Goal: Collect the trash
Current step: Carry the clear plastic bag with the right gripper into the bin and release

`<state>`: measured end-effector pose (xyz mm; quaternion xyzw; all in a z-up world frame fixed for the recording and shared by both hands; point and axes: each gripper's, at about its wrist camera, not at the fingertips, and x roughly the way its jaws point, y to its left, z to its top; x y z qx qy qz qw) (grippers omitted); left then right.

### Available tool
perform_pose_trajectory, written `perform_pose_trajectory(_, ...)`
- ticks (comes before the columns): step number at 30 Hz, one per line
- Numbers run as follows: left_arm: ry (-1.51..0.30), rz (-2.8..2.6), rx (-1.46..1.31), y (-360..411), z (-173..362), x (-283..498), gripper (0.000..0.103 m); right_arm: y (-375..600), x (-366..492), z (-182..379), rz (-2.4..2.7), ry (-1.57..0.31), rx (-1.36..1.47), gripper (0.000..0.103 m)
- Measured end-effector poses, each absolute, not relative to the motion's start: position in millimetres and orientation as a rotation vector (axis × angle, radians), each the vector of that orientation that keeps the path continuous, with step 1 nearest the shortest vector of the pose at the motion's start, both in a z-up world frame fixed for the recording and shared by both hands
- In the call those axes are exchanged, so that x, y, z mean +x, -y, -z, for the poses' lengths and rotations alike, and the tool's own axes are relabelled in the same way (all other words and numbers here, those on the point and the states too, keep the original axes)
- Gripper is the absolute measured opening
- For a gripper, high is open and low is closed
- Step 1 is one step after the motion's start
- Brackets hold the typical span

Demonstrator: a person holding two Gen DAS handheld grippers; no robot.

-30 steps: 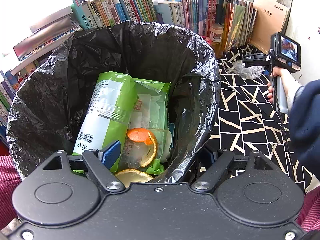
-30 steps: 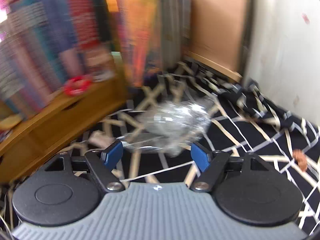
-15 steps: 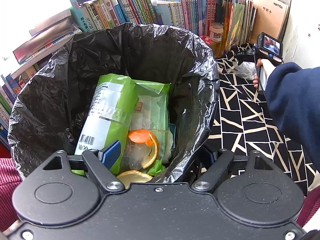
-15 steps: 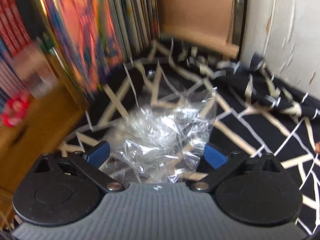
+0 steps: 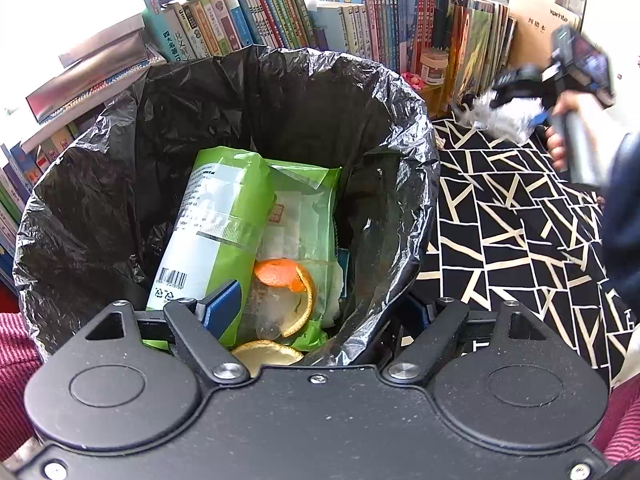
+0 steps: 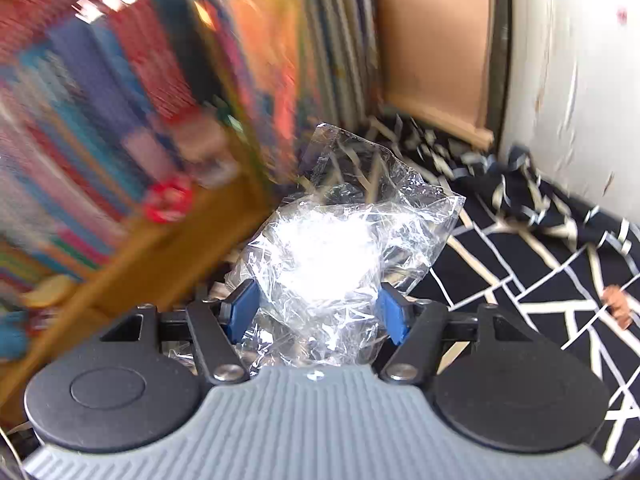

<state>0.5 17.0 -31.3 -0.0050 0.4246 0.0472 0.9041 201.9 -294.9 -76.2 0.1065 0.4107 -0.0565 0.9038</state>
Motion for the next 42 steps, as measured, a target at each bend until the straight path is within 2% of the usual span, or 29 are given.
perform_pose_trajectory(8, -0.869, -0.097, -0.017, -18, 31, -2, 0.08, 258, 119, -34, -0.154, -0.638, 0.231, 0.068)
perform_pose_trajectory(11, -0.869, -0.097, -0.017, -18, 31, -2, 0.08, 236, 84, -58, -0.286, -0.526, 0.266, 0.069)
perform_pose_trajectory(15, -0.867, -0.1, -0.02, -17, 30, -3, 0.08, 202, 61, -74, -0.479, -0.487, 0.196, 0.07)
perform_pose_trajectory(25, -0.862, -0.104, -0.011, -16, 30, -4, 0.08, 144, 18, -82, -0.854, -0.452, 0.137, 0.074)
perform_pose_trajectory(29, -0.855, -0.1, -0.006, -14, 29, -6, 0.08, 128, 17, -71, -0.904, -0.503, 0.122, 0.078)
perform_pose_trajectory(35, -0.85, -0.095, -0.003, -14, 28, -7, 0.08, 119, 11, -60, -0.934, -0.54, 0.103, 0.088)
perform_pose_trajectory(42, -0.843, -0.09, 0.004, -12, 27, -9, 0.08, 122, 11, -59, -0.926, -0.545, 0.104, 0.09)
